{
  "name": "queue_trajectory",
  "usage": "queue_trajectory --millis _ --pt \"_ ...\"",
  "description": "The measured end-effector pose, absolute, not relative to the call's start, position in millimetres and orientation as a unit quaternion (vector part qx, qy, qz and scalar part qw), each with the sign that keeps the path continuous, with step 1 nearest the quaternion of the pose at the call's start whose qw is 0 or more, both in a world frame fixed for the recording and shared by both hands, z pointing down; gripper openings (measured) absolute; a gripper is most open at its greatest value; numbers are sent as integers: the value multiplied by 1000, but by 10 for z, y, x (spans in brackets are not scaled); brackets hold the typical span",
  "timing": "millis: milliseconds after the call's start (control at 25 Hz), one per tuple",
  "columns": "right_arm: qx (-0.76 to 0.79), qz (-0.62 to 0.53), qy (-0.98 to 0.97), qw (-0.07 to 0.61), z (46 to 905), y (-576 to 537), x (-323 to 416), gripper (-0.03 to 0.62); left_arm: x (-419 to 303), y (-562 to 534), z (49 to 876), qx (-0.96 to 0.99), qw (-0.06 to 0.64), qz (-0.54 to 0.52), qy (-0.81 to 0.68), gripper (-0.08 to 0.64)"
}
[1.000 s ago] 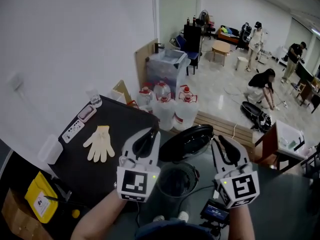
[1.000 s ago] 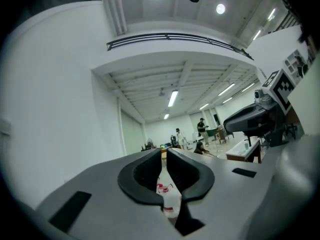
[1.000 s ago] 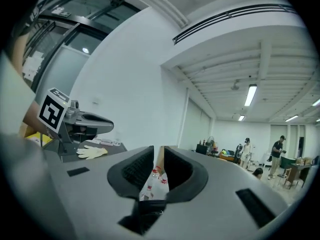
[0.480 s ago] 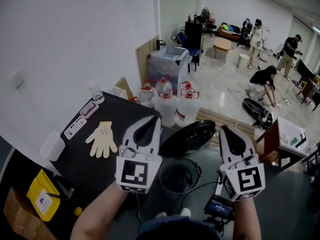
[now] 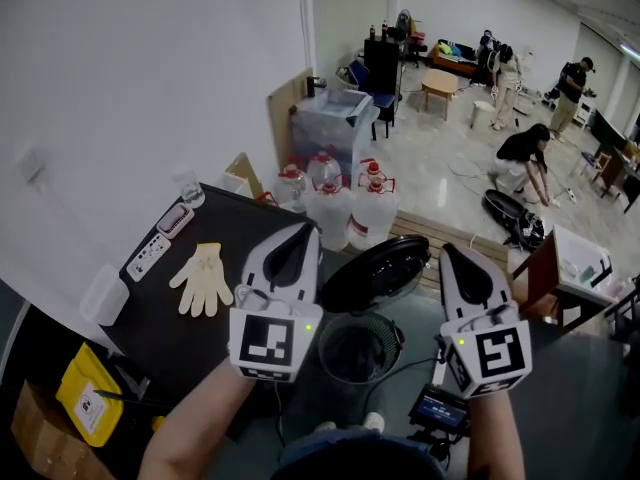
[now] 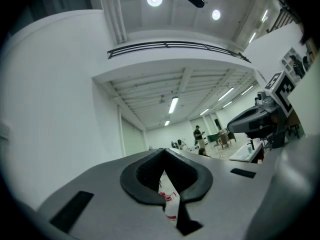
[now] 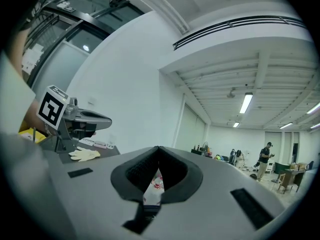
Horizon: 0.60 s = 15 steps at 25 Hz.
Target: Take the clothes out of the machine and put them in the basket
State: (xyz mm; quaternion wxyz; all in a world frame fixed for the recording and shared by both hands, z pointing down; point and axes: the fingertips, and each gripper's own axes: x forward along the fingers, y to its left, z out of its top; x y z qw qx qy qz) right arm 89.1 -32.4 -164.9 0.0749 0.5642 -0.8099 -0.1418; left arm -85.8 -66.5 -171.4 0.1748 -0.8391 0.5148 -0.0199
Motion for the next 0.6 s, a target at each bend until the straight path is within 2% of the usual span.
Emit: queue_trajectory --millis 600 --pt "568 -139 -808 71 -1643 -230 958 3 -768 -568 -1695 -842 182 -30 508 2"
